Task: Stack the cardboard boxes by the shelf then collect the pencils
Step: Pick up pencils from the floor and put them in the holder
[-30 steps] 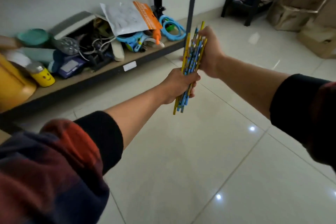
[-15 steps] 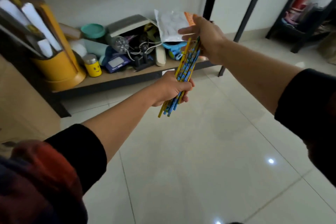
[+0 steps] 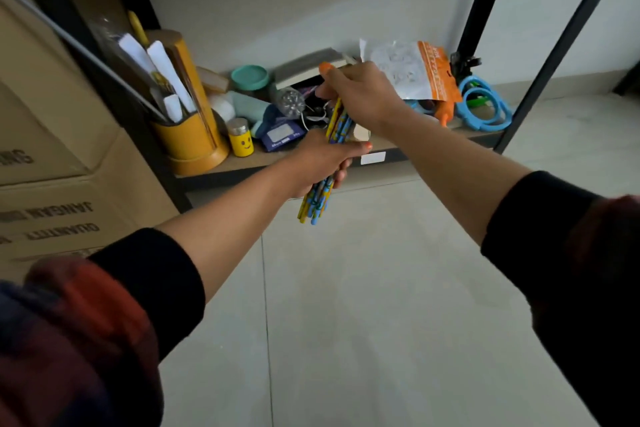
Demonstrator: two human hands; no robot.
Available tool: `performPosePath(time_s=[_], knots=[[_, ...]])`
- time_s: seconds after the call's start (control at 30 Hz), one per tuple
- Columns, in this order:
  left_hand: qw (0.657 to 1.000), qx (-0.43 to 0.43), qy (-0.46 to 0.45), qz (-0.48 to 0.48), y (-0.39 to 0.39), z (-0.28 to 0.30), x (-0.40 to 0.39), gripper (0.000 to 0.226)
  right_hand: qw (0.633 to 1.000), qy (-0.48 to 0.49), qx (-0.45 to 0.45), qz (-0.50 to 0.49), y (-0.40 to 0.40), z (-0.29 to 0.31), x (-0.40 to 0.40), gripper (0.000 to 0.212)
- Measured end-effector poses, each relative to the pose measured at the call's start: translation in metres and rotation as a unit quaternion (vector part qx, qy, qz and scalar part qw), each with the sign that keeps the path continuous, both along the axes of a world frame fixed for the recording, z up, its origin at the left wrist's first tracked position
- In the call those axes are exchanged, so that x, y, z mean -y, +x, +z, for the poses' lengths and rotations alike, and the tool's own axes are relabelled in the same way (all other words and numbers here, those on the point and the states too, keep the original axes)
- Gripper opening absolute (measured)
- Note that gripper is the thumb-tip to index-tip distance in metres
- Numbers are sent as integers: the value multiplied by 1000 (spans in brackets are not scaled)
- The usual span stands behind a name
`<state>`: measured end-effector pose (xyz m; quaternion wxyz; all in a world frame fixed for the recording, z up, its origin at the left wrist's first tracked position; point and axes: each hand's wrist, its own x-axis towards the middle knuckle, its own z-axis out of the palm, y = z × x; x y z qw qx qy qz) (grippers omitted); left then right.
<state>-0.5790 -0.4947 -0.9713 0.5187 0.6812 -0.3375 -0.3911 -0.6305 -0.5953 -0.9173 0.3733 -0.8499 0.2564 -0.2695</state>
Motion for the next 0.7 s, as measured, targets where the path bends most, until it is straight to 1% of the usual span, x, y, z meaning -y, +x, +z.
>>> performPosePath(time_s=[0.07, 0.17, 0.23, 0.3, 0.37, 0.4, 0.43, 0.5, 0.53, 0.6, 0.67, 0.7], knots=[[1000, 5, 11, 10, 6, 1, -2, 23, 999, 30, -25, 25, 4, 0, -1, 49], [999, 11, 27, 27, 12, -3, -7, 26, 995, 42, -42, 77, 8, -3, 1, 54], [999, 21, 29, 36, 14, -6, -8, 25, 987, 106, -33, 116, 10, -6, 5, 61], [998, 32, 6, 54, 18, -6, -7, 20, 971, 209, 29, 116, 11, -13, 4, 82], [994, 31, -25, 100, 24, -1, -3, 21, 944, 309, 100, 53, 14, -19, 5, 110], [992, 36, -36, 119, 29, 4, -1, 24, 942, 317, 103, 31, 16, -21, 4, 115], [990, 45, -44, 125, 33, 8, 0, 26, 950, 296, 97, 20, 16, -22, 3, 110], [987, 82, -60, 124, 41, 20, 3, 24, 972, 214, 92, 23, 23, -21, 3, 84], [985, 108, -63, 121, 42, 24, 4, 23, 977, 191, 94, 31, 25, -22, 1, 75], [979, 153, -76, 114, 51, 40, 8, 26, 976, 194, 88, 54, 39, -15, 2, 65], [975, 172, -97, 102, 63, 58, 15, 24, 965, 226, 97, 85, 52, -2, 2, 59], [975, 176, -96, 98, 68, 65, 18, 31, 963, 231, 106, 92, 56, 5, 2, 55]])
